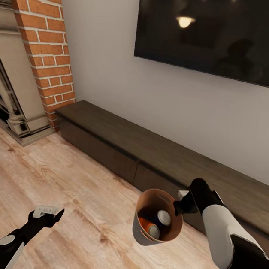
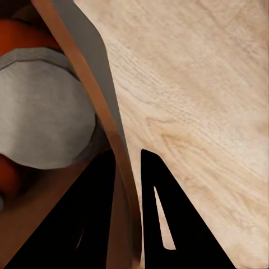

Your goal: Put the three can of soda from the living room inside the tash can in the kitchen.

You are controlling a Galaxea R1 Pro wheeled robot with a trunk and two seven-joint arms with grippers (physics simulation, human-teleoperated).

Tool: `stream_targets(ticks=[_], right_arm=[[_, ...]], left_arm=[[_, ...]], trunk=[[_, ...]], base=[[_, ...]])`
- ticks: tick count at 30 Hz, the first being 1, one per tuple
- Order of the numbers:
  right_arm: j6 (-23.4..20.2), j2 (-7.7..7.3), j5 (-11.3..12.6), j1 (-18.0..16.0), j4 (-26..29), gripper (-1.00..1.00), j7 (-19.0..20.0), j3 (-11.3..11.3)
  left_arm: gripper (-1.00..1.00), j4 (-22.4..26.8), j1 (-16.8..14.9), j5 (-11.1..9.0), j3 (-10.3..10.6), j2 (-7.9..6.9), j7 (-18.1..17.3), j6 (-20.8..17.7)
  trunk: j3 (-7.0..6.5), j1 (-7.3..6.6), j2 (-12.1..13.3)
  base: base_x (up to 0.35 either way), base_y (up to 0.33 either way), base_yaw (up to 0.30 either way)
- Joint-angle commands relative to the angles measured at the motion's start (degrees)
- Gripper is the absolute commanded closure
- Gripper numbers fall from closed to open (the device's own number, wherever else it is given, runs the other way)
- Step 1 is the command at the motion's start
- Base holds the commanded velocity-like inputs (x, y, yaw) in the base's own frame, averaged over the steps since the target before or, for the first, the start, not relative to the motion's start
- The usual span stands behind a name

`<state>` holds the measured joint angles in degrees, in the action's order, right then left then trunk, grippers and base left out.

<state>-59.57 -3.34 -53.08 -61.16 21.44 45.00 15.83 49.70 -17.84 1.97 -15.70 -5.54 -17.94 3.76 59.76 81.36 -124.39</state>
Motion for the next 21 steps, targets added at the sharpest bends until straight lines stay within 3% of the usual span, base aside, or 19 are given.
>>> stream_targets(ticks=[1,6,21], right_arm=[[-0.4,-0.1,1.1,-0.2,-0.3,1.0,0.1,0.2],[-0.4,-0.51,0.9,-0.6,-1.3,1.0,-0.3,0.1],[-0.4,-0.18,0.8,-0.6,-1.4,1.0,-2.5,0.1]], left_arm=[[-1.0,0.0,0.0,0.0,0.0,0.0,0.0,0.0],[-1.0,-0.1,0.0,-0.1,0.0,0.0,0.0,0.0],[-1.0,-0.1,0.0,-0.1,-0.1,0.0,-0.1,0.0]], trunk=[[0.0,0.0,0.0],[0.0,0.0,0.0],[-0.04,0.0,0.0]], base=[[0.0,0.0,0.0],[0.0,0.106,0.0],[0.0,0.267,0.0]])
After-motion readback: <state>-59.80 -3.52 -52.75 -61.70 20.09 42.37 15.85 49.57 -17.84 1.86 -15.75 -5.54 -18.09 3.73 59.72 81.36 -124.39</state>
